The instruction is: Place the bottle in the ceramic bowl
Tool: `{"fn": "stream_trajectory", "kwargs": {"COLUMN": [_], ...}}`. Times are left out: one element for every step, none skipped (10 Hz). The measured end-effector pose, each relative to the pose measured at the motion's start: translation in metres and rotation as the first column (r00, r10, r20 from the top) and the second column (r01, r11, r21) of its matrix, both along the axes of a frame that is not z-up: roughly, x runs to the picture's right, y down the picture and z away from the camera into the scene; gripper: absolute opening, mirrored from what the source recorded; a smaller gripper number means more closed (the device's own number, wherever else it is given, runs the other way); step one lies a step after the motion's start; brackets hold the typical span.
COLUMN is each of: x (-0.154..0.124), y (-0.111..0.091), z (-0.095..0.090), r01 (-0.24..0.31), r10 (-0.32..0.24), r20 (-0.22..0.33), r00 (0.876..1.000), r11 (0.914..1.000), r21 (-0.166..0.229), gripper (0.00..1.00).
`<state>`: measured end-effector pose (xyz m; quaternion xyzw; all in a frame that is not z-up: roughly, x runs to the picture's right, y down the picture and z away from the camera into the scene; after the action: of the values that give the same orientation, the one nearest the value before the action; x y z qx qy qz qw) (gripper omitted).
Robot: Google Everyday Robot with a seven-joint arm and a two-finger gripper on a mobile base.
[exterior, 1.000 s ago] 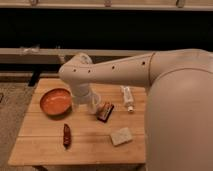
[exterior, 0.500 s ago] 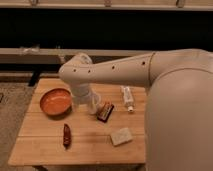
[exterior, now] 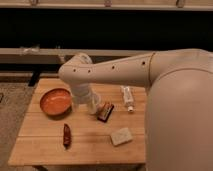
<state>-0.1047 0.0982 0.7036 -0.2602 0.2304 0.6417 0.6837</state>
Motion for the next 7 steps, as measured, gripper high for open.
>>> {"fn": "stream_trajectory", "kwargs": {"x": [0.008, 0.020, 0.040, 0.057, 0.087, 0.111, 0.133], "y": [-0.006, -0.012, -0.023, -0.032, -0.046, -0.057, -0.066], "z": [0.005, 0.010, 0.021, 0.030, 0.045, 0.059, 0.072], "r01": [-0.006, -0.017, -0.035, -0.046, -0.062, -0.080, -0.095], "r10": [0.006, 0.018, 0.036, 0.047, 0.064, 0.082, 0.097], "r20": [-0.010, -0.021, -0.035, -0.044, -0.059, -0.068, -0.074], "r00": [1.000, 1.000, 0.999, 0.998, 0.996, 0.994, 0.993], "r11": [0.9999, 0.9997, 0.9992, 0.9986, 0.9975, 0.9962, 0.9948], "r21": [0.010, 0.016, 0.021, 0.025, 0.032, 0.034, 0.037], "gripper": [0.65, 0.65, 0.65, 0.65, 0.65, 0.65, 0.65]}}
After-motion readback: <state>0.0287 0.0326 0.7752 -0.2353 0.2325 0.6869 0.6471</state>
